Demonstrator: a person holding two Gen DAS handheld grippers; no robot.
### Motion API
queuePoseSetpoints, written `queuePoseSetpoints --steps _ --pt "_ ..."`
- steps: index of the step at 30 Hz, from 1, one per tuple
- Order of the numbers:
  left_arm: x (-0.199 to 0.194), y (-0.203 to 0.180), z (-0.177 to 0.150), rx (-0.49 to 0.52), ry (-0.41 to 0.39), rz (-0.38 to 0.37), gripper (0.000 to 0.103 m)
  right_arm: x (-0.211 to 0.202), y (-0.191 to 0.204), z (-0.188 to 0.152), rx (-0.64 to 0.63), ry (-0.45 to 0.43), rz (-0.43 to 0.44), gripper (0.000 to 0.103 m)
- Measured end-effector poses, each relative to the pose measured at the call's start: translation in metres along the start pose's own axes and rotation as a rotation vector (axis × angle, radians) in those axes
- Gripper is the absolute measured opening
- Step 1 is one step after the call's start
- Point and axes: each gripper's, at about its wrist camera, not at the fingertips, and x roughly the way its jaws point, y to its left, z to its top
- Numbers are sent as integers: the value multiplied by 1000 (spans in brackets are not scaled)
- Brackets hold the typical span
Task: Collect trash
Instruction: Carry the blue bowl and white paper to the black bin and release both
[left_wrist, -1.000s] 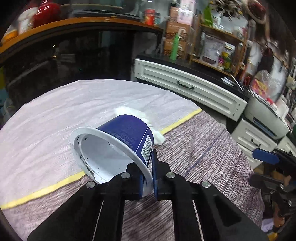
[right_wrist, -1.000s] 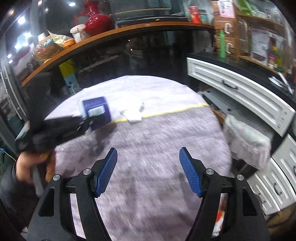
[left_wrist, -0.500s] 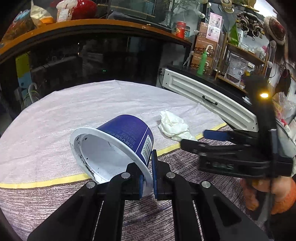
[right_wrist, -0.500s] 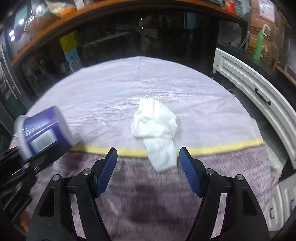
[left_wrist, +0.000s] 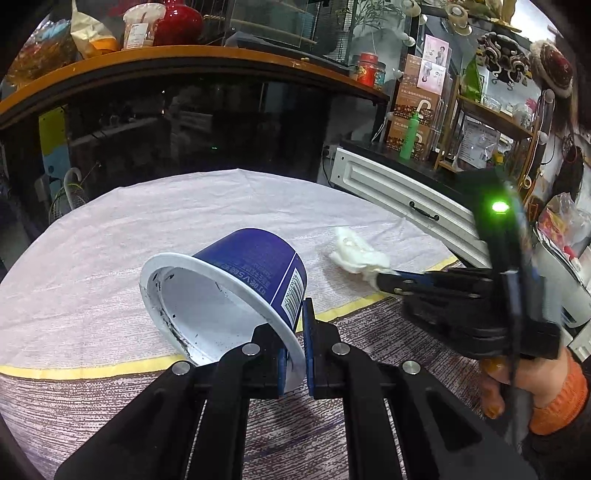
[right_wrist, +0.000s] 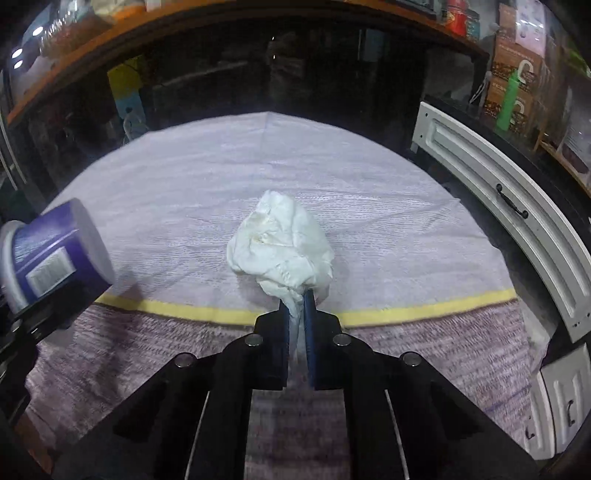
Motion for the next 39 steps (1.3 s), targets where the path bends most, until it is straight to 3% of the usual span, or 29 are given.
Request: queuePoseSetpoints --steps 10,18,27,39 --pt "-14 -22 -1 21 -20 -44 8 -125 -14 -85 31 -92 32 8" --pt "-69 -62 -31 79 -28 -137 8 -195 -33 -165 125 -146 29 8" --pt "-118 -119 -71 154 -41 -246 8 -231 -47 -233 228 -163 5 8" --pt "-137 -190 -105 257 -19 -370 8 -258 -68 -290 277 -154 -74 8"
